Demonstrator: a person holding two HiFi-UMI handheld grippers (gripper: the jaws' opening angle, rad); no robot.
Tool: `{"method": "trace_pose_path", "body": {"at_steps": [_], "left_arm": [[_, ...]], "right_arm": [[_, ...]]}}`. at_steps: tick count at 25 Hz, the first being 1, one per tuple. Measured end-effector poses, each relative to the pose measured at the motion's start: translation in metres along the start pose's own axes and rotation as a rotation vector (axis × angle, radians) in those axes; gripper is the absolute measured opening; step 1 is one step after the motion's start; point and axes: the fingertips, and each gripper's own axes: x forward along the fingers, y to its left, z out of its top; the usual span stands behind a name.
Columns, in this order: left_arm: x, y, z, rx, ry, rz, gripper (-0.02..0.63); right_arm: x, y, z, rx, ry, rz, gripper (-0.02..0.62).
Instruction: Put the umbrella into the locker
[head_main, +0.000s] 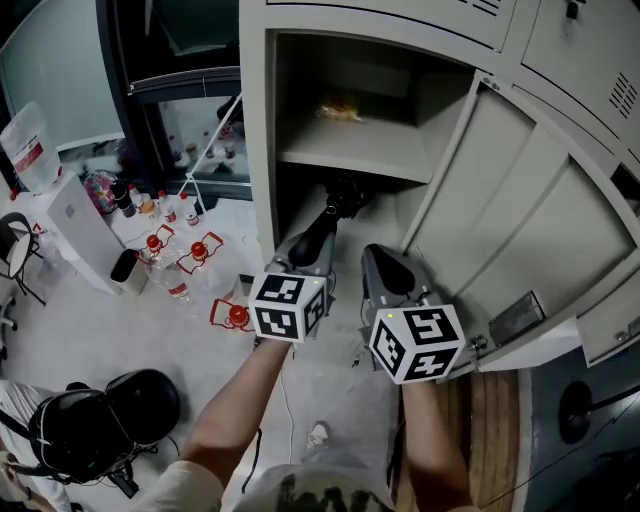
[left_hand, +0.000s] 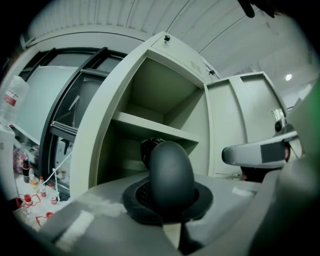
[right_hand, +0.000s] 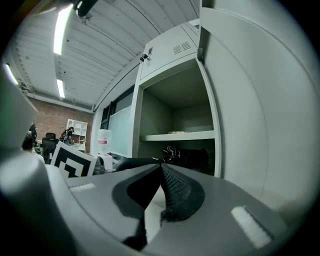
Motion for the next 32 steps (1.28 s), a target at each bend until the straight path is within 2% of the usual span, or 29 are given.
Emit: {"method": "trace_pose_path", "body": {"at_steps": [8, 16, 24, 32], "left_arm": [[0.038, 0.004, 0.001, -0.001, 0.019, -0.008, 0.012], [0.071, 0.015, -0.002, -0.004, 0.084, 0.005, 0.012], [0.091, 0.025, -0.011, -0.009, 0.173, 0.011, 0.014], [0.099, 0.028, -0.014, -0.020, 0.208, 0.009, 0.015]], "right_arm": [[0.012, -0.016, -0.002, -0.004, 0.010, 0.003, 0.002], [0.025, -0.027, -0.003, -0.007, 0.014, 0.016, 0.002], [0.034, -0.029, -0.004, 0.000, 0.015, 0.030, 0.002], [0.035, -0.030, -0.009, 0.011, 0.027, 0.031, 0.002]]}}
